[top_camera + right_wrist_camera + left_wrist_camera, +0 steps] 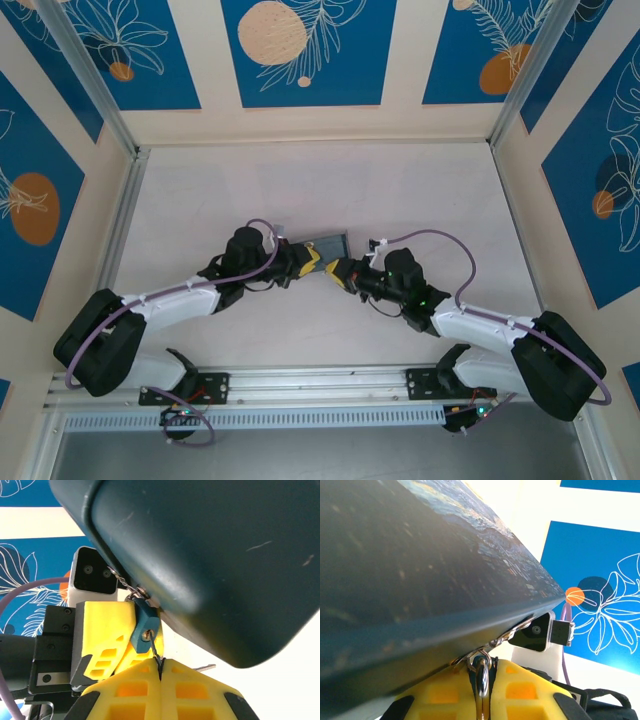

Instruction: Unlock the padlock with the key

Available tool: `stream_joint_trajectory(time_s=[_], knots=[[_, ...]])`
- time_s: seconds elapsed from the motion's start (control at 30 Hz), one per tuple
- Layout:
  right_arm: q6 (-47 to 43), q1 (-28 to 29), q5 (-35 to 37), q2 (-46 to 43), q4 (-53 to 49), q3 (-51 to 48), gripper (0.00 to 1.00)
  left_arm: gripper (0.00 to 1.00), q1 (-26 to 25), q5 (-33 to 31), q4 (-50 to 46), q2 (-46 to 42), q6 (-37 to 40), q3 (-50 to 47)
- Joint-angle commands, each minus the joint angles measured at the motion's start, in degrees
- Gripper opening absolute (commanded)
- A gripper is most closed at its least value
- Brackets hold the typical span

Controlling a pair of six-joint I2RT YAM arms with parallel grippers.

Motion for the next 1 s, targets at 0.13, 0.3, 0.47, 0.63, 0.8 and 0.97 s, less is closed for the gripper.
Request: stream_joint_trajectory(time_s=[0.13, 0.3, 0.47, 0.63, 0.8, 0.97], knots=[[0.4, 0.7, 1.3, 0.2, 1.4, 2.1, 0.0, 0.0, 0.5, 1.1, 2.3, -2.0, 1.7, 1.3], [0.2, 0.7, 1.5, 0.6, 1.3, 2.5, 0.0, 0.0, 0.5, 1.1, 2.6, -2.1, 1.5, 1.2], [1.2, 0.8, 1.8, 2.3, 3.5, 2.6, 0.0, 0.0, 0.4, 1.1, 3.7, -2.1, 0.7, 1.2], [2.9, 0.8, 2.6, 4.7, 7.6, 2.2, 0.0, 0.0, 0.2, 1.1, 4.6, -2.6, -0.3, 1.2], [4.9, 0.9, 3.2, 6.7, 10.7, 2.4, 0.0, 0.0, 0.1, 0.9, 5.1, -3.6, -1.0, 1.1], [7.7, 1.1, 3.7, 9.2, 14.1, 2.2, 0.0, 0.0, -0.1, 0.6, 5.7, -4.3, -1.6, 1.0]])
